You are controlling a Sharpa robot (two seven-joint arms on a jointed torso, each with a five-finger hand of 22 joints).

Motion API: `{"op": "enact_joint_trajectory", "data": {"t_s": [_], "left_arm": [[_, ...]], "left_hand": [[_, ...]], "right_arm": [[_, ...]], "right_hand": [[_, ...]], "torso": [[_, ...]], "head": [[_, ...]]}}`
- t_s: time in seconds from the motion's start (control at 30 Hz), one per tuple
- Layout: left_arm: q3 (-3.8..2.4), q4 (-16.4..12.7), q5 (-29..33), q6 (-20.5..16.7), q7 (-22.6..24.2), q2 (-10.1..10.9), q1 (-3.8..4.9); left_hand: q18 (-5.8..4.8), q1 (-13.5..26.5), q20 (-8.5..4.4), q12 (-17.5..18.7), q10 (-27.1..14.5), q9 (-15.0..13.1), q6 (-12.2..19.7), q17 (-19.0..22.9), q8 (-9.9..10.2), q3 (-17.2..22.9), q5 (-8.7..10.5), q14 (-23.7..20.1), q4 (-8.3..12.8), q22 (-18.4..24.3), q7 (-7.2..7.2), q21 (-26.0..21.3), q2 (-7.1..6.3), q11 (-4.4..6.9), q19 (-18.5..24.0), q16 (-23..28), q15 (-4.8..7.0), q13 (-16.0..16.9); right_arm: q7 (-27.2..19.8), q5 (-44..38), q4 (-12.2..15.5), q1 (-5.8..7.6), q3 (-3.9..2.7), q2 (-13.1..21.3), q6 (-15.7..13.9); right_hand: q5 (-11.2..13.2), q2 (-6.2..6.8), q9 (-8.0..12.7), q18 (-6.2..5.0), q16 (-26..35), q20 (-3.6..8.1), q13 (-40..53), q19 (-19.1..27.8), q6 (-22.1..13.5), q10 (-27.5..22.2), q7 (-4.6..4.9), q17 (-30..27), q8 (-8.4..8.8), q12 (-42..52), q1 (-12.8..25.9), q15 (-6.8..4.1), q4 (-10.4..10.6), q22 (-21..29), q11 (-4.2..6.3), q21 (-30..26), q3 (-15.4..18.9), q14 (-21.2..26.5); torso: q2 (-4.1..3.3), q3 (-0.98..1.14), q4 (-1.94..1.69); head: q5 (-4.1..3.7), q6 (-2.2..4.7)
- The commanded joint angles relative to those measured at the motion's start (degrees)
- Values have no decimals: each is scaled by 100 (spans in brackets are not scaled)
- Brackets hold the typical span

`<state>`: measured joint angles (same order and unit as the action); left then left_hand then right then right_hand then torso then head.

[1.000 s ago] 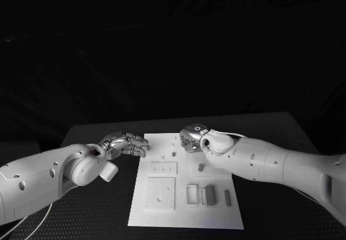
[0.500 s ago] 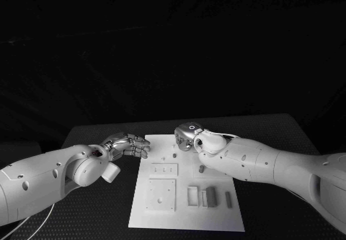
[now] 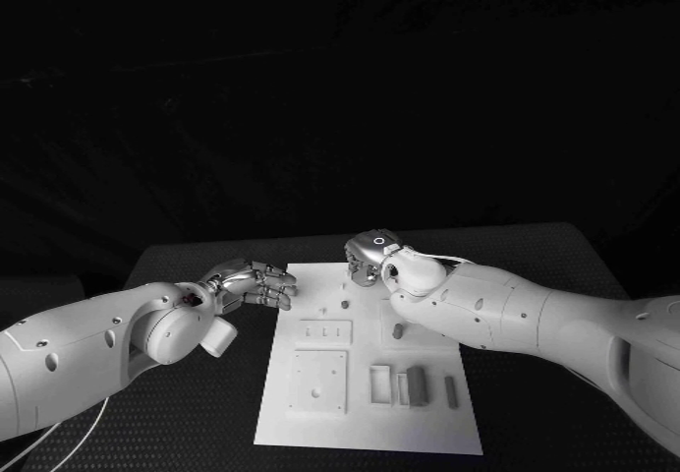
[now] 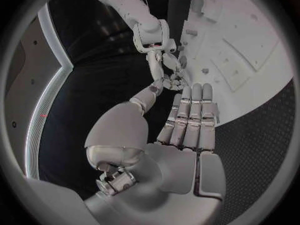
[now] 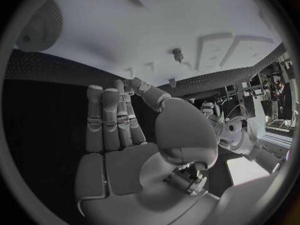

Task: Assemble the parts on the task board

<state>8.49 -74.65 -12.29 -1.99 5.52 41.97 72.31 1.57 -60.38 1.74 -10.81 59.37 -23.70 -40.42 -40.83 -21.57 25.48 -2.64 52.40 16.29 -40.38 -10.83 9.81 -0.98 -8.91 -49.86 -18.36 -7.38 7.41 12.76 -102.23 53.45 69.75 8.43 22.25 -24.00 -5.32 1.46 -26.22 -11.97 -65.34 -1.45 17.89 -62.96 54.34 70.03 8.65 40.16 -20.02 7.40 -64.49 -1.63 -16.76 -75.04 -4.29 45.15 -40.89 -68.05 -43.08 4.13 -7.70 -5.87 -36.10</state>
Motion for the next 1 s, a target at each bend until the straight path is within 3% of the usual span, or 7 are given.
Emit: {"op": "enact_joint_trajectory", "data": {"t_s": [0.03, 0.27, 0.6, 1.0], "left_arm": [[-3, -20, 29, 44, 42, -14, 4], [-4, -49, 29, 38, 41, -15, 6], [-6, -49, 29, 31, 40, -32, 7], [-6, -47, 29, 35, 39, -40, 7]], "left_hand": [[51, 48, -10, 23, 16, 8, -36, -7, 37, -23, -27, 45, 7, -9, -194, -32, 6, -14, -42, 39, 1, 9], [52, 47, -10, 24, 17, 9, -38, -10, 38, -23, -27, 46, 7, -10, -194, -34, 4, -14, -43, 41, 1, 10], [52, 46, -10, 26, 19, 10, -41, -14, 39, -23, -27, 46, 7, -12, -193, -35, 2, -13, -44, 44, 1, 11], [52, 46, -10, 29, 19, 12, -43, -19, 42, -25, -27, 47, 6, -13, -193, -37, -1, -13, -44, 48, 0, 12]], "right_arm": [[20, -109, -84, 2, -2, -76, -30], [-14, -112, -221, -1, -1, -209, 45], [-15, -74, -290, -3, 1, -284, 144], [-13, -74, -392, -6, 8, -352, 189]], "right_hand": [[-17, 54, -123, -303, -38, 34, 5, -5, 188, 50, -135, -10, -63, 11, -19, -47, 12, -123, 5, 29, -31, -3], [-18, 62, -123, -303, -39, 35, 7, -4, 186, 49, -134, -13, -60, 8, -22, -47, 11, -122, 5, 32, -35, -2], [-18, 59, -124, -303, -41, 36, 10, -1, 184, 47, -133, -17, -57, 4, -22, -46, 14, -120, 4, 35, -41, 1], [-17, 56, -124, -303, -43, 36, 13, 3, 182, 45, -131, -21, -53, -1, -19, -45, 14, -118, 3, 38, -44, 4]], "torso": [[0, 1, -59], [-4, 2, -67], [-55, -4, -146], [-61, 3, -129]], "head": [[5, -10], [12, -35], [-34, -61], [-19, -80]]}}
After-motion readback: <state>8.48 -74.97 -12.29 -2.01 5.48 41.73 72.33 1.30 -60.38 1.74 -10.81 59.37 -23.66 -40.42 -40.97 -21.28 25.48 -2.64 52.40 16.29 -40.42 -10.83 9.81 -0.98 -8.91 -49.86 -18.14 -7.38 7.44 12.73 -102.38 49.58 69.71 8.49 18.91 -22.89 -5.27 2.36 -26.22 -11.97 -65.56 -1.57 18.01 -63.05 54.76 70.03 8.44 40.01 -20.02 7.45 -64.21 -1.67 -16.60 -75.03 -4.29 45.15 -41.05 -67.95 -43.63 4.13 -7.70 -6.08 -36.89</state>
